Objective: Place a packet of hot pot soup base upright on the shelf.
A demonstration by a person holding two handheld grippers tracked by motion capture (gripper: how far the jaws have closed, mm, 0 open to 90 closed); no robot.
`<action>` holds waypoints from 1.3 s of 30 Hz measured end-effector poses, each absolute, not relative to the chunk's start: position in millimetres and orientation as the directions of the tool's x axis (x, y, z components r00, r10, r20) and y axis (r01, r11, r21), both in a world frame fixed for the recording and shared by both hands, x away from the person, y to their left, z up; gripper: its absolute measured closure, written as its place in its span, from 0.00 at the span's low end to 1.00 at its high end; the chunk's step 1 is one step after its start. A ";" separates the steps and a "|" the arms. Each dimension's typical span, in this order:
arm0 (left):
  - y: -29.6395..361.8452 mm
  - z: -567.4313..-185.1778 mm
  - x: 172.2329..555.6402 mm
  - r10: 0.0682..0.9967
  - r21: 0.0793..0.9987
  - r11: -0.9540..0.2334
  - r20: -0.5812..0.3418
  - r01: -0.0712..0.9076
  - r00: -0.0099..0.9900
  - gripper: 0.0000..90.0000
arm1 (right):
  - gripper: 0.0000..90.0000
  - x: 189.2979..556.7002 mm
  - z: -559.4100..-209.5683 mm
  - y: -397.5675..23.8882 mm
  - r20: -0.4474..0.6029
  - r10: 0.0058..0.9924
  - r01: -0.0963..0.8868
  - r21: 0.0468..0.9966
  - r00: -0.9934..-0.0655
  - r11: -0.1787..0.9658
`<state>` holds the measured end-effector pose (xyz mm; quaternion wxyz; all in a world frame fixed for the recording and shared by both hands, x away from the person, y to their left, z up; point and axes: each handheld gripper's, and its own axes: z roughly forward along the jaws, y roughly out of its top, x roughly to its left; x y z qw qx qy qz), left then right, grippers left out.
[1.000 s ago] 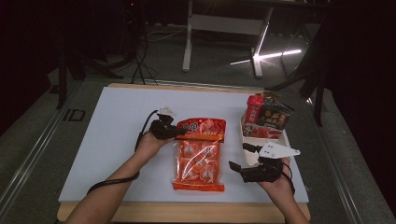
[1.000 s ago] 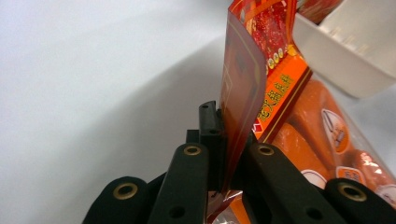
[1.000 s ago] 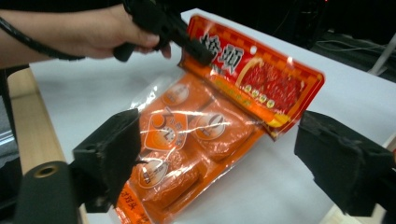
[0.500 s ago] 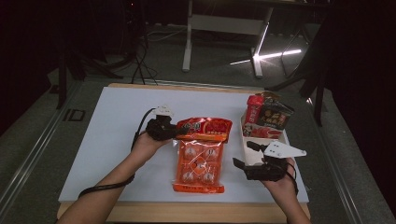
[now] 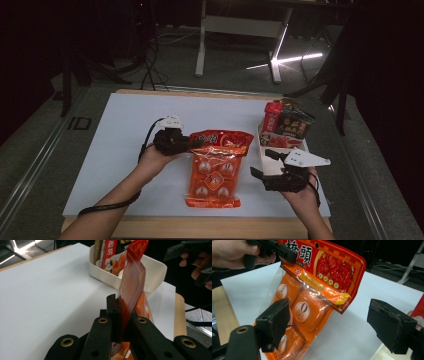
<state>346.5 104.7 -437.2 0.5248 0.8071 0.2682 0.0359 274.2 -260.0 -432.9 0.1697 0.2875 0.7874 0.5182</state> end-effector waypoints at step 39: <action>102.4 -416.0 299.4 0.353 0.908 -0.300 -0.180 0.294 0.918 0.99 | 0.81 308.2 -429.6 -229.5 0.079 0.421 0.268 0.871 -0.904 0.411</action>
